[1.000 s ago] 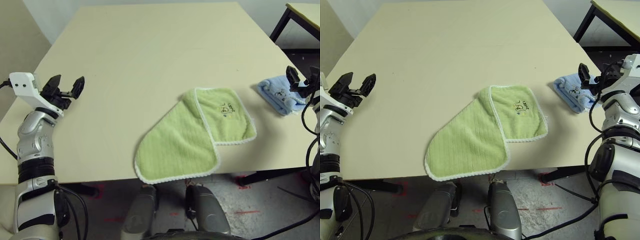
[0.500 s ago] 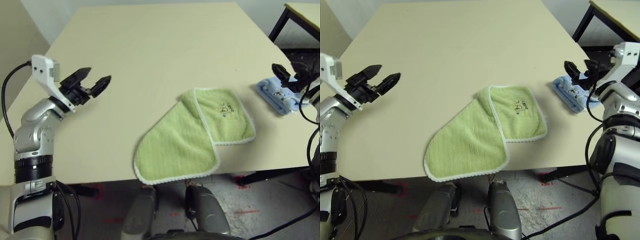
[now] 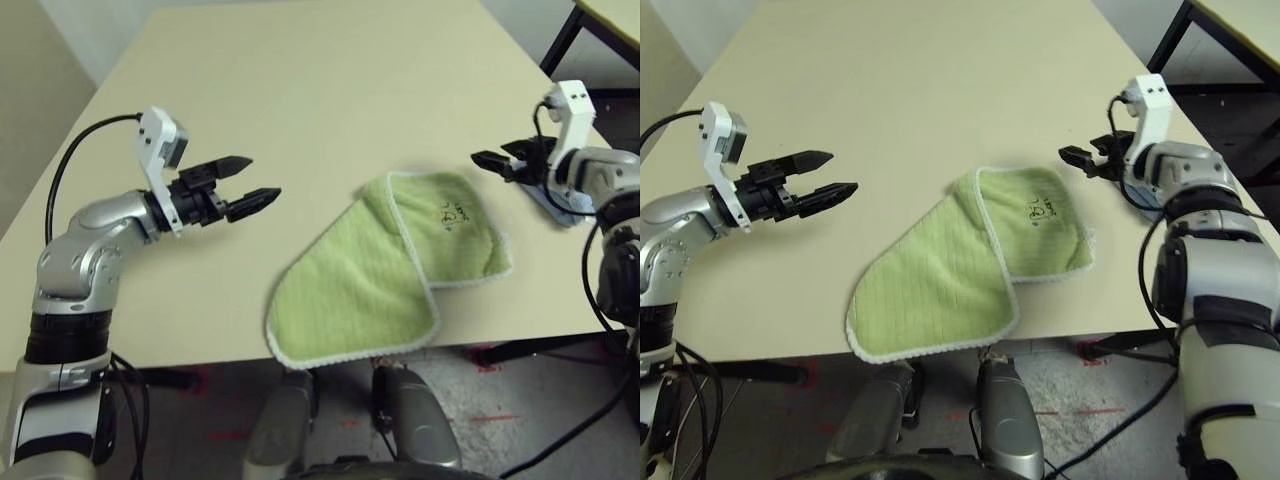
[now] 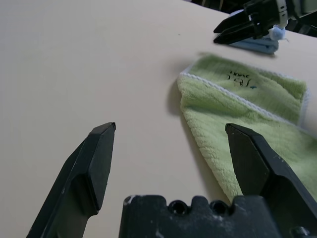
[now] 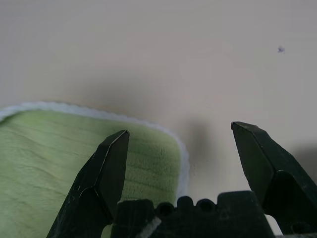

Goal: Fold the towel and set it aside.

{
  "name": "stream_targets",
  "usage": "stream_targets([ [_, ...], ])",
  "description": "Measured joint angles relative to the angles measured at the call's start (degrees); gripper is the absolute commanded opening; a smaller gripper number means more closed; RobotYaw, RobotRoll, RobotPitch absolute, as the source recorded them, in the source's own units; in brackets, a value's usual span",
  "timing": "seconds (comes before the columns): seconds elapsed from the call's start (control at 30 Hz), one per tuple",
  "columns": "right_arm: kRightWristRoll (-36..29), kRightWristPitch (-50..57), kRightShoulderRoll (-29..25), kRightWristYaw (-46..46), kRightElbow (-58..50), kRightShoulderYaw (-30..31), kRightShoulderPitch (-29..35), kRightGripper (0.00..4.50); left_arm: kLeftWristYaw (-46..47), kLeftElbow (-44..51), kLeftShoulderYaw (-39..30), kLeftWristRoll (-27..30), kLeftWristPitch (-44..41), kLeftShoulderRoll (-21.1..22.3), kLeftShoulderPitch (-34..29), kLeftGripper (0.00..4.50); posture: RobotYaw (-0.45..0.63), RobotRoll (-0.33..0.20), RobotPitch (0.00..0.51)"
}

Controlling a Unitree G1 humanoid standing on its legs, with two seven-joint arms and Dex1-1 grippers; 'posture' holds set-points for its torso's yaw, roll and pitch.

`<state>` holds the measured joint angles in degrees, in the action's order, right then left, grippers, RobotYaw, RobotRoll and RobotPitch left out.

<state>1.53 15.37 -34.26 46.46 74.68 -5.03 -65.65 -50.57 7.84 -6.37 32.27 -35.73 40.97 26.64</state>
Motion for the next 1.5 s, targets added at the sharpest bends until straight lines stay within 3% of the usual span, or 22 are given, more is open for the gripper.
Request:
stream_targets([
  [0.43, 2.38, 3.58, 2.15, -3.76, 1.04, 1.01, 0.18, 4.43, 0.06, 4.96, 0.56, 0.21, -3.16, 0.57, 0.09, 4.50, 0.08, 0.000, 0.176],
  [0.47, 2.73, 3.58, 2.16, -3.72, 1.04, 1.31, 0.18, 4.27, 0.10, 5.05, 0.55, 0.21, -3.28, 0.57, 0.09, 4.50, 0.08, 0.000, 0.175],
  [0.6, 3.35, 3.15, 2.28, -3.74, 1.03, 1.87, 0.18, 3.12, 0.63, 5.22, 0.55, 0.16, -3.33, 0.57, 0.08, 4.50, 0.10, 0.000, 0.171],
  [0.87, 4.13, -1.90, 4.14, -6.64, 1.10, 1.79, 0.12, 0.02, 1.75, 6.42, 0.58, -0.06, -3.27, 0.42, -1.16, 4.50, 0.11, 0.000, 0.162],
  [1.3, 2.02, -13.00, 7.66, -16.34, 1.15, -2.79, -9.69, 0.02, 2.84, 10.40, 3.65, -0.71, -2.76, -1.78, -0.94, 4.50, 0.13, 0.000, 0.141],
  [1.5, 2.18, -17.81, 8.06, -14.44, 1.09, -2.21, -16.31, 0.02, 3.84, 11.87, 5.47, -0.79, -2.94, -3.24, 0.94, 4.50, 0.13, 0.000, 0.125],
])
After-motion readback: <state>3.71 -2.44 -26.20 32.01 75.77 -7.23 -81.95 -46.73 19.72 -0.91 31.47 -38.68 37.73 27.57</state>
